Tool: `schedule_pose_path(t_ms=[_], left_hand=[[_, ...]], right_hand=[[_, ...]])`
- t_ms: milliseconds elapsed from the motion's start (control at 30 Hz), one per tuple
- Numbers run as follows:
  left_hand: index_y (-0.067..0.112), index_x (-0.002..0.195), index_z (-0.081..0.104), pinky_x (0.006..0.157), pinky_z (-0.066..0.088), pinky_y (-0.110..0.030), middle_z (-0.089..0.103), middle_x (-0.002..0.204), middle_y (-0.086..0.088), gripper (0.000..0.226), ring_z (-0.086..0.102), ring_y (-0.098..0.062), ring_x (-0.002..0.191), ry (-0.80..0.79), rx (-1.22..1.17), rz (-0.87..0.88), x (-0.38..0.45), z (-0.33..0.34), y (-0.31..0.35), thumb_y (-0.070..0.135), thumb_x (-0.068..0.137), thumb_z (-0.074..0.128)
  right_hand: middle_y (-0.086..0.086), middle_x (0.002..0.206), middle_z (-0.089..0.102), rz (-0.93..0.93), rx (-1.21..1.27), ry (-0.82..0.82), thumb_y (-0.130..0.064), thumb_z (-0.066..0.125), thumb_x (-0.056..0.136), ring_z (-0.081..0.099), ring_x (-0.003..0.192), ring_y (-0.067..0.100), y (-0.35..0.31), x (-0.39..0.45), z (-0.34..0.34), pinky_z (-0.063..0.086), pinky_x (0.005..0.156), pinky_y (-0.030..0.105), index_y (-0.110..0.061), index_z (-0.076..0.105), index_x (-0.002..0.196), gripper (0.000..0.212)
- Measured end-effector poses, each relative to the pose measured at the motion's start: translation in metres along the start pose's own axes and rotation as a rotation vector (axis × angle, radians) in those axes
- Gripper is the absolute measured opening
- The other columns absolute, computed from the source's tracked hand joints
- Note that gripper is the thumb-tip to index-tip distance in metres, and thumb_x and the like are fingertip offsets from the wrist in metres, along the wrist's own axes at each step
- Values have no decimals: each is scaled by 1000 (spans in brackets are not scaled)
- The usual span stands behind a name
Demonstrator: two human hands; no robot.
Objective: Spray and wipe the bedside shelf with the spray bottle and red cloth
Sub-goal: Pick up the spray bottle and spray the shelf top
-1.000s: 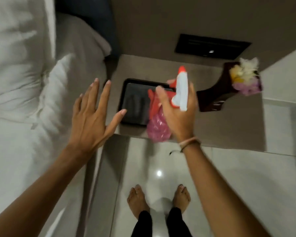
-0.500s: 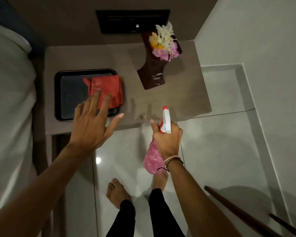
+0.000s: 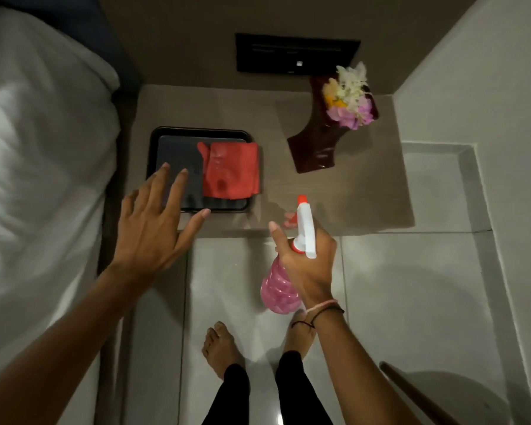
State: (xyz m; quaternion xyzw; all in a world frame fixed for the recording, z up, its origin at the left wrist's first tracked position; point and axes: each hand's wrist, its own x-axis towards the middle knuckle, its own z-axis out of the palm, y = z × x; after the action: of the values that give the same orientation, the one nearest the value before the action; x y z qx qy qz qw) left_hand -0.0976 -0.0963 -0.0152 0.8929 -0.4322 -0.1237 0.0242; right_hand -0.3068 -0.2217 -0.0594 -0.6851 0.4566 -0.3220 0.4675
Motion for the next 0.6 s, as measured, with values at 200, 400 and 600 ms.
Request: schedule_pose_path(t_ms=[200,400,600], left_hand=[[19,161,21,116,36,-56,25,168,-18,86,35,-37,150,-4,32,-73,-21,-1,-64,71,93,23],[20,162,20,114,37,-53,25,168,-16,87,37,-35,149,-21,-3,-125,-41,9,-109,75,95,9],[18,160,27,105,44,-49,34,165,-16,82,44,-35,143,40,-27,-127,-46,17,-126,70,98,12]], right_hand=[[-15,77,69,-98,125,-160,-20,78,89,70,70,-5,-67,31,68,53,68,3,-17,67,97,15],[-11,76,71,-194,202,-241,-19,80,88,70,74,6,-102,74,168,54,80,12,1,64,115,37],[10,69,61,-237,114,-312,-20,81,86,59,63,12,-94,106,227,52,73,17,-3,59,120,44]])
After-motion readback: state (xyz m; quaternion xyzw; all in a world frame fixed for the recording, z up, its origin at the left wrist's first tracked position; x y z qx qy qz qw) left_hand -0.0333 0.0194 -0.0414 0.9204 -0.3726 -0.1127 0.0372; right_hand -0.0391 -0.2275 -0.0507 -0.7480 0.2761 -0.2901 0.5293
